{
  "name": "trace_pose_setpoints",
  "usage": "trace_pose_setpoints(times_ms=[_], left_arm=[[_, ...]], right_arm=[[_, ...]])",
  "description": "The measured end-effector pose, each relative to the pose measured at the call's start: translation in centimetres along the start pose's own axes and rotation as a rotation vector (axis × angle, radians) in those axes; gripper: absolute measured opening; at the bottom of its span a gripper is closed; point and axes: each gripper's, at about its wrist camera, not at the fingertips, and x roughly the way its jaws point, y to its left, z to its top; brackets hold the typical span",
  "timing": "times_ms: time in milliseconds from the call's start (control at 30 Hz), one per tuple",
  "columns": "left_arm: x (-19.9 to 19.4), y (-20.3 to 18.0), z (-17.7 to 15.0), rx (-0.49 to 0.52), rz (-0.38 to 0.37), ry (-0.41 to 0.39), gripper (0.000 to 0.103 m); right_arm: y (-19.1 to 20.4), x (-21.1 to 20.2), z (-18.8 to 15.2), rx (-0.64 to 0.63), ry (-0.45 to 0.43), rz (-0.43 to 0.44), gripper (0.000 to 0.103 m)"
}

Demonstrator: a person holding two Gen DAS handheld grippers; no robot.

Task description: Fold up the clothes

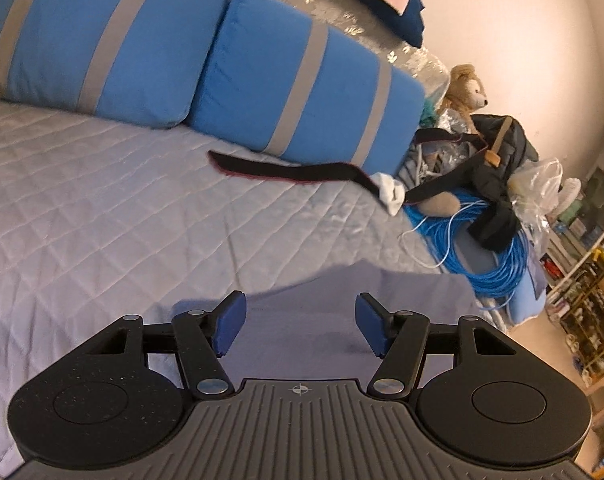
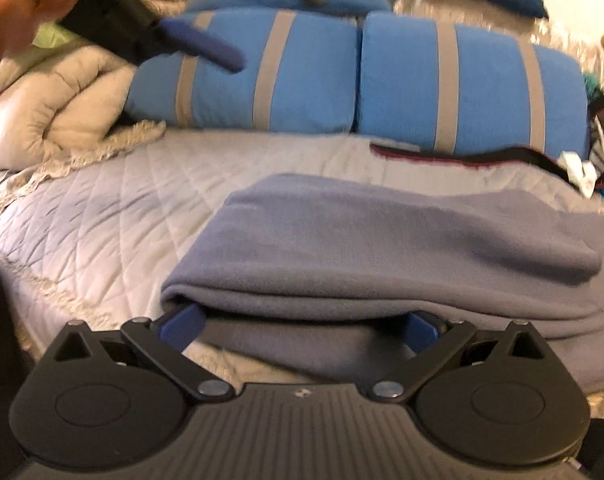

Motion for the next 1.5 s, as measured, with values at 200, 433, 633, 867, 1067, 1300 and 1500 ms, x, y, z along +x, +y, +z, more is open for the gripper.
trace_pose_setpoints(times_ms=[200,433,633,867,1067,1300,1500], left_arm=[[-0.6,1.2,-1.1,0.027,0.0,0.046,0.059],[-0.7,2.3,-2.5,0.022,0.002,0.081,0.059],[-0.7,3.0,-3.5,0.017,-0.003,0.112,0.059],[-0.7,3.4,-4.2,0.015,-0.019,0.126,0.059],[-0.6,3.6,-4.5,0.007,-0.02,0.139,0.059],[-0.4,3.6,-4.8,0.005,-0.049,0.143,0.06],[-0.1,3.2,-5.1,0.02,-0.055,0.151,0.06]], right_arm=[[-3.9,-3.4,0.4,0.035,0.054,0.012,0.103],[-9.9,-6.4,0.9,0.121,0.002,-0.06,0.103],[-14.6,-5.6,1.2,0.203,-0.018,-0.123,0.103],[-19.2,-3.9,0.7,0.431,-0.009,-0.097,0.103],[-21.7,-2.9,0.3,0.619,-0.01,-0.015,0.097],[-22.6,-2.5,0.1,0.758,0.004,0.05,0.09],[-22.9,-2.5,-0.1,0.828,0.005,0.016,0.066]])
